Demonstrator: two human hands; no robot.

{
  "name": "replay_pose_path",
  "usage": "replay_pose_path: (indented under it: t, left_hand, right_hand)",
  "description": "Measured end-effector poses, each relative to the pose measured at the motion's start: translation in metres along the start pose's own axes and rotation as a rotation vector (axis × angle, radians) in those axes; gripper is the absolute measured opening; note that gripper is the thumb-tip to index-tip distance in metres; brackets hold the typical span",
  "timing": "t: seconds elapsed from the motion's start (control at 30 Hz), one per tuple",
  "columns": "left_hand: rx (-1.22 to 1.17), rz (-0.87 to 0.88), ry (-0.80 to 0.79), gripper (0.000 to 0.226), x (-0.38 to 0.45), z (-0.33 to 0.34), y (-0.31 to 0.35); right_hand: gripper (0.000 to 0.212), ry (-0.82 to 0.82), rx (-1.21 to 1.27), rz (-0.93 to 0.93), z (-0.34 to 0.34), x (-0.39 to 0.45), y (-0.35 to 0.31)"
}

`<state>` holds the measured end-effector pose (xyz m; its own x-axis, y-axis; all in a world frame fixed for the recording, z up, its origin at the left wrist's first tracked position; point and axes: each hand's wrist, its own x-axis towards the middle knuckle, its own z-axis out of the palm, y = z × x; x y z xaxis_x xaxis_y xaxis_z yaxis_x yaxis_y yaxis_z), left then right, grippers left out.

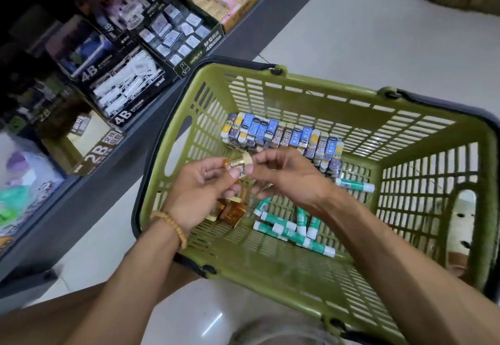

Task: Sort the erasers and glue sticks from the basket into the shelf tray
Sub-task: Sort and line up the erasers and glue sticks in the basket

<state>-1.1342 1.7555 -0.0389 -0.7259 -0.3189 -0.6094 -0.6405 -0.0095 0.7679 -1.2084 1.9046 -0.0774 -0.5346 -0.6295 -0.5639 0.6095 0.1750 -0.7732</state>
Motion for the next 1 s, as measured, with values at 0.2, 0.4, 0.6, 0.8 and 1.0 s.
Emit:
replay_pose_path:
  t: [0.2, 0.4, 0.6, 0.8, 1.0]
  left_hand:
    - [0.201, -0.025, -0.043, 0.026, 0.024, 0.031, -0.01]
    - [0.63, 0.045, -0.202, 0.05, 0.072, 0.068, -0.04]
    - [1.068, 0.104, -0.277, 0.083, 0.096, 0.094, -0.069]
    - [1.109, 0.139, -0.524, 0.076, 0.093, 0.101, -0.086]
    - [1.271, 0.238, -0.623, 0.067, 0.097, 0.109, -0.087]
  right_hand:
    - [0.012, 0.376, 0.009, 0.014, -0.048, -0.024, 0.003]
    - [0.02, 0.601, 0.02, 0.012, -0.098, -0.052, 0.001]
    - [0.009, 0.676, 0.048, -0.02, -0.119, -0.066, 0.002]
    - [0.012, 0.702, 0.091, -0.038, -0.124, -0.071, 0.005]
    - [0.012, 0.724, 0.077, -0.03, -0.13, -0.073, 0.009]
